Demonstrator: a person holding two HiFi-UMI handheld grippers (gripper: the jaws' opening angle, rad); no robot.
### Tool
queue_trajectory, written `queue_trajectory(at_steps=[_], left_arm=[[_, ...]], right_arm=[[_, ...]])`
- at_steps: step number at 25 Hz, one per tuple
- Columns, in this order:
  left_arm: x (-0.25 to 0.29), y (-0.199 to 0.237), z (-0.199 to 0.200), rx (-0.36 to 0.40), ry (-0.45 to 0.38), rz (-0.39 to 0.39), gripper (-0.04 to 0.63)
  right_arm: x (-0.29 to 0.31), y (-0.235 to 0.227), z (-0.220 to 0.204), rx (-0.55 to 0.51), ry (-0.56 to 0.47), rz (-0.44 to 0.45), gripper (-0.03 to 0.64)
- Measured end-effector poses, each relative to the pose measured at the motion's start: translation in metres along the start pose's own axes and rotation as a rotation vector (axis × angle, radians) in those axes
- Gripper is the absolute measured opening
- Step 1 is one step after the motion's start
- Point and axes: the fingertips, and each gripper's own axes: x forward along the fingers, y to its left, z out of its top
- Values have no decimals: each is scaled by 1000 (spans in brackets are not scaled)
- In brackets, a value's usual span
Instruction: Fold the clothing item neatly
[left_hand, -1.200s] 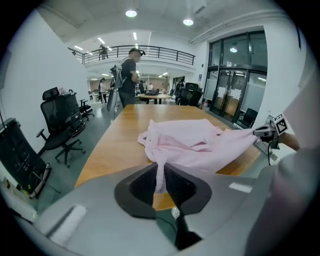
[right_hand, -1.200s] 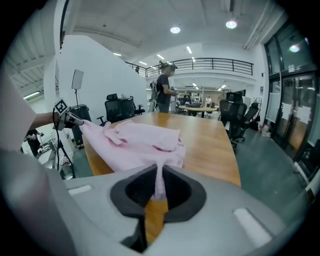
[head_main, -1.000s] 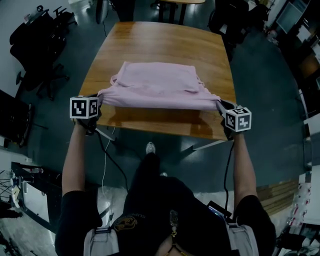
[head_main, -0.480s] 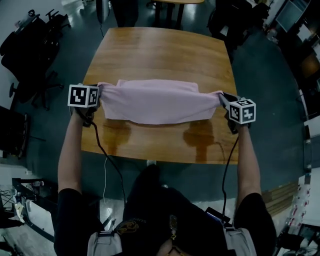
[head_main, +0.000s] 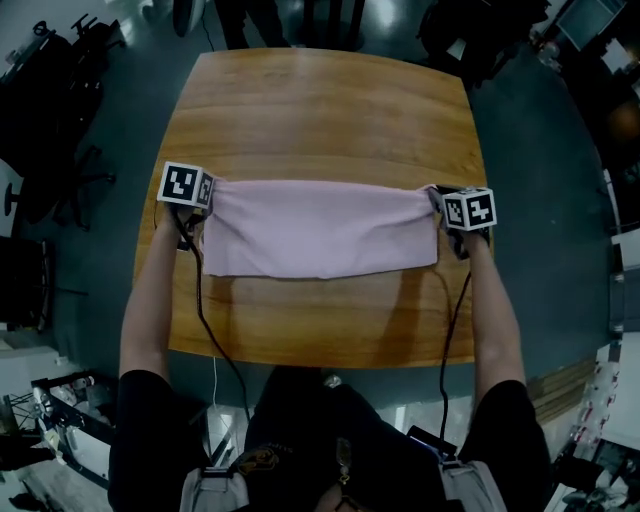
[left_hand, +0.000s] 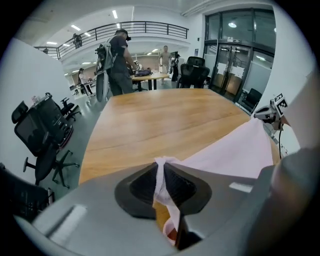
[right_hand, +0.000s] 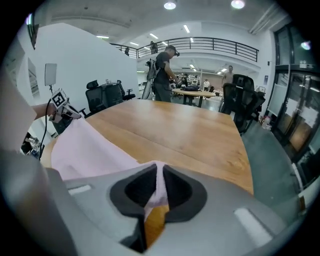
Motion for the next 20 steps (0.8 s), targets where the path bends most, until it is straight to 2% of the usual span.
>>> queue_trajectory(at_steps=[4,8,10,13,16,20], left_arm=[[35,5,-1,-21,23,-10,59],[37,7,1,-50,-19,-18,93],[28,7,2,-54,-44,-12,131],[11,-1,6,-53,-92,-1,164],[-9,-17,9,4,-139,34,178],[-43,-38,4,63,-206,89,178]], right_arm=[[33,-12,2,46,14,2,54],[40,-24,11,132,-54,-5,106],[33,-29,16,131,-85,-31,138],[12,-32,26,89,-121,-78,140],[-10,-18,35,25,-170,-91,99],[-35,21,33,-41,-220,-59,3]])
